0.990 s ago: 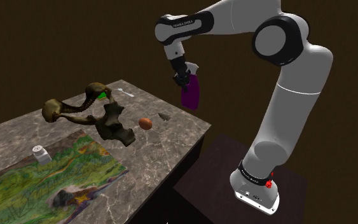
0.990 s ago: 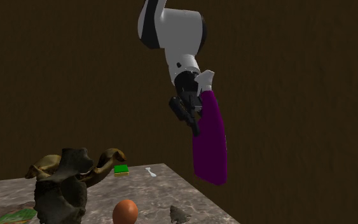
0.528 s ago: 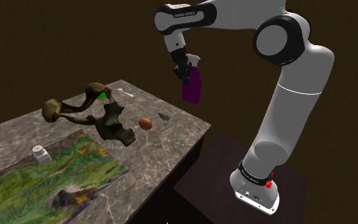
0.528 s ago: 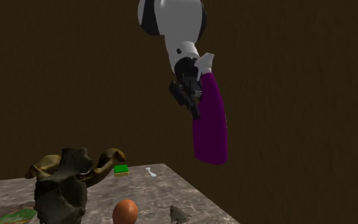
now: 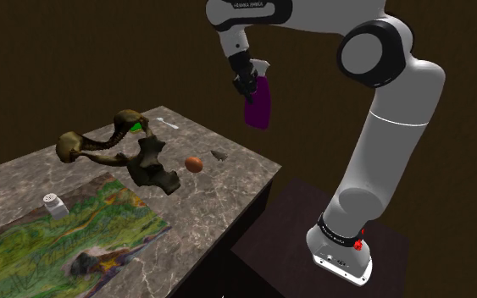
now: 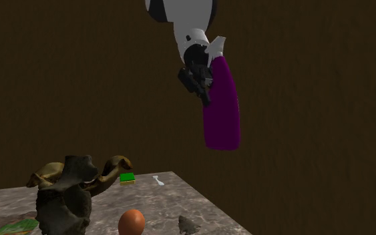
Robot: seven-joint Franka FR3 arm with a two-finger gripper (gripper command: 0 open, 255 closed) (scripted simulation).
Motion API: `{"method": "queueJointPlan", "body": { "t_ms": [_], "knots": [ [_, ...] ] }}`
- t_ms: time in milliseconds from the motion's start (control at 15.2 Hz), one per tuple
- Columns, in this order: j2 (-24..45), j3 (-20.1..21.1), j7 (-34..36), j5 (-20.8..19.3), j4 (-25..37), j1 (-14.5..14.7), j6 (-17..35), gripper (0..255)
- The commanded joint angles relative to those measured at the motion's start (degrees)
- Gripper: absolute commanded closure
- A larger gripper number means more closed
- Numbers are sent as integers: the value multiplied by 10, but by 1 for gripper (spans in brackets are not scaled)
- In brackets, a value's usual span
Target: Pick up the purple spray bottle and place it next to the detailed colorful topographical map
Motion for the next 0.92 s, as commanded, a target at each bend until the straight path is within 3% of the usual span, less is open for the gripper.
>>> {"method": "queueJointPlan", "body": {
  "t_ms": [0,858],
  "knots": [
    [3,0,0,0,20,1,-17,255],
    [33,-1,-12,-2,159,-1,-126,255]
  ]
}}
